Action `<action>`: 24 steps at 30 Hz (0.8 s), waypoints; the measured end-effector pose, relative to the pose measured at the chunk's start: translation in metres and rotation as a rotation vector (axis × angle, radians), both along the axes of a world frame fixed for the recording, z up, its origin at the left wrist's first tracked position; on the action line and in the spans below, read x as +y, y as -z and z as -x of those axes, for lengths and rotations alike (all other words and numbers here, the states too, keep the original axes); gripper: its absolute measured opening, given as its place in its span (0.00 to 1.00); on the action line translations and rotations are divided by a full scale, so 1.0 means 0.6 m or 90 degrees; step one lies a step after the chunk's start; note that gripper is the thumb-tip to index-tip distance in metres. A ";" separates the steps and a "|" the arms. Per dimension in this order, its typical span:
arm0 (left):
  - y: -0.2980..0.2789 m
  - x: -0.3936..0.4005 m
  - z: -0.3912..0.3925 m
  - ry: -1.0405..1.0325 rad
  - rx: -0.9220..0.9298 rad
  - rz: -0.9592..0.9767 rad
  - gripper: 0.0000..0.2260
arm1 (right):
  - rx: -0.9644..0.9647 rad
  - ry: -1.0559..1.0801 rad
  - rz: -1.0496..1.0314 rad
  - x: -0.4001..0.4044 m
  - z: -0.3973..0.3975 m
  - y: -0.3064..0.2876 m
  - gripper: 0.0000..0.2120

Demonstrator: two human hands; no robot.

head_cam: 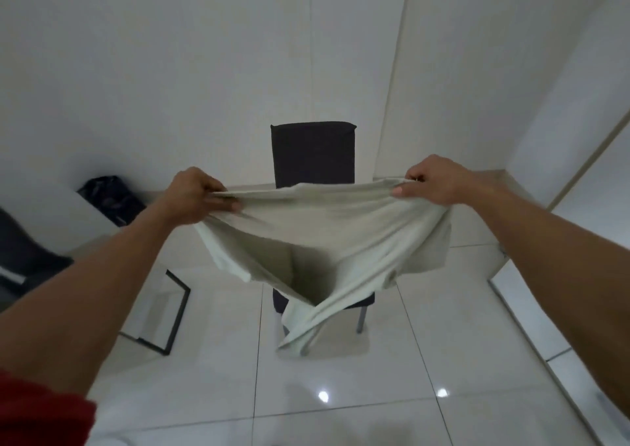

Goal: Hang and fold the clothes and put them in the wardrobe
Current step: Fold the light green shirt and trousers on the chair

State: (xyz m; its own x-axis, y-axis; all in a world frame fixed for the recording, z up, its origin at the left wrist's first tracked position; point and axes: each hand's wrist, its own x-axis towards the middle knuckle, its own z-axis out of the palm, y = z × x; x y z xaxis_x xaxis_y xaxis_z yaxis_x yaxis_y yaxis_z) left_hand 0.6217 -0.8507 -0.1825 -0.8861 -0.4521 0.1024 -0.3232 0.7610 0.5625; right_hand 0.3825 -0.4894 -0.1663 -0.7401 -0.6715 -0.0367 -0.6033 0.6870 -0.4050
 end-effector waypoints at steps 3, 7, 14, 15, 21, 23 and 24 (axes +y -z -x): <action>0.013 0.020 -0.020 -0.045 0.116 -0.004 0.10 | 0.064 0.016 0.117 0.019 -0.007 0.016 0.18; 0.020 0.049 -0.023 -0.030 0.100 0.057 0.12 | 0.057 -0.005 0.072 0.036 -0.009 0.033 0.17; 0.041 0.067 -0.020 -0.093 0.117 0.068 0.13 | 0.021 0.053 0.186 0.059 -0.019 0.040 0.15; 0.045 0.070 -0.020 -0.103 0.104 0.055 0.12 | 0.007 0.042 0.165 0.061 -0.021 0.043 0.16; 0.080 0.098 -0.009 -0.188 0.080 -0.028 0.08 | -0.040 0.030 0.135 0.067 -0.025 0.076 0.14; 0.097 0.105 -0.007 -0.212 0.059 -0.034 0.08 | -0.044 0.018 0.108 0.068 -0.019 0.096 0.14; 0.108 0.106 -0.007 -0.222 0.040 -0.034 0.07 | -0.047 0.017 0.094 0.067 -0.014 0.107 0.14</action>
State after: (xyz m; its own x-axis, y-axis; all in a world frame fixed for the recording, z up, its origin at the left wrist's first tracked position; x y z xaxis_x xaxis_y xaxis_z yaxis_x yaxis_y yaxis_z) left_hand 0.6257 -0.7871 -0.2474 -0.6706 -0.7319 0.1207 -0.5212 0.5807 0.6255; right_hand 0.3909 -0.4494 -0.2305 -0.7570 -0.6534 0.0059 -0.5499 0.6322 -0.5459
